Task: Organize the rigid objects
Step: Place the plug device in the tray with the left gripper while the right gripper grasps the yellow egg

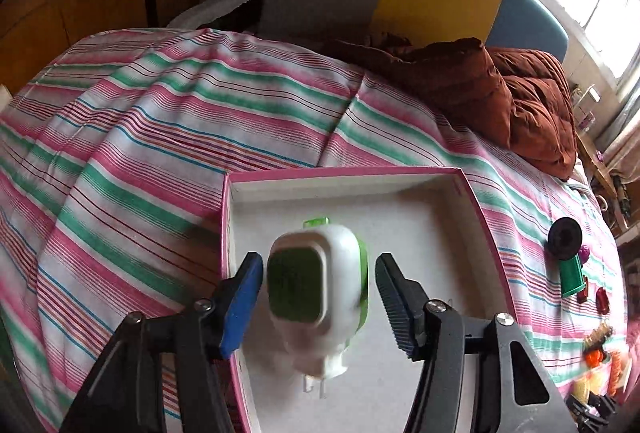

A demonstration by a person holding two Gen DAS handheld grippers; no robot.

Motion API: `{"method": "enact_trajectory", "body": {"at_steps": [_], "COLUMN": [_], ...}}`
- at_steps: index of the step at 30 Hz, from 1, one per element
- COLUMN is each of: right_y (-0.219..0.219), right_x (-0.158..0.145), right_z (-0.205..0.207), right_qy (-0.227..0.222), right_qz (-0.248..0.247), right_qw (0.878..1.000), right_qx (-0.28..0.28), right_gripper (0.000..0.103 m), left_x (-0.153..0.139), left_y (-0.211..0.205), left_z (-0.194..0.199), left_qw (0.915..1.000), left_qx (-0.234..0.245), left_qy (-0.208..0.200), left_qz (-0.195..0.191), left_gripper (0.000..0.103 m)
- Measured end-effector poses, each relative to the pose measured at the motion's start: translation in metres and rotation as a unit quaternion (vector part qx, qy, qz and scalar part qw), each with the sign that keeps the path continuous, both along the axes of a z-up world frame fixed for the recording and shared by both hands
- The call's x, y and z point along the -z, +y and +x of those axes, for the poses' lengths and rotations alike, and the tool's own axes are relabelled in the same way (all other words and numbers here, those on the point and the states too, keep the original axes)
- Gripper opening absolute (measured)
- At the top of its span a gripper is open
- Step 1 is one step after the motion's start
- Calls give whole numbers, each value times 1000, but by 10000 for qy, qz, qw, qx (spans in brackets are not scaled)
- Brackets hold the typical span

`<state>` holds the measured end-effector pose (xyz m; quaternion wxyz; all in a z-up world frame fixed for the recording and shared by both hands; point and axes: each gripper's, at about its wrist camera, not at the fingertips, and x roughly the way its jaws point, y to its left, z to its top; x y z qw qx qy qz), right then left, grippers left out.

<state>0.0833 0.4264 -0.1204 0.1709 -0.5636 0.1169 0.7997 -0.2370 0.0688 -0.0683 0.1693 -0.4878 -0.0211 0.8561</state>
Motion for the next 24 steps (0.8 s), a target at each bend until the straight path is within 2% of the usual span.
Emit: {"method": "enact_trajectory", "body": {"at_steps": [5, 7, 13, 19, 24], "right_y": [-1, 0, -8, -9, -9], "right_x": [3, 5, 4, 2, 2], "right_z": [-5, -9, -11, -18, -17], "right_qy": [-5, -7, -9, -10, -4], "right_qz": [83, 110, 287, 426, 401], "right_qw": [10000, 9999, 9995, 9990, 9992], "right_qx": [-39, -44, -91, -150, -92], "right_gripper": [44, 44, 44, 44, 44], "left_x": [-10, -15, -22, -26, -31], "left_y": [-10, -12, -17, -11, -4], "left_z": [21, 36, 94, 155, 189], "left_qw": [9997, 9991, 9983, 9965, 9945], "left_qx": [-40, -64, 21, 279, 510], "left_qy": [219, 351, 507, 712, 831], "left_qz": [-55, -224, -270, -349, -377], "left_gripper": [66, 66, 66, 69, 69]}}
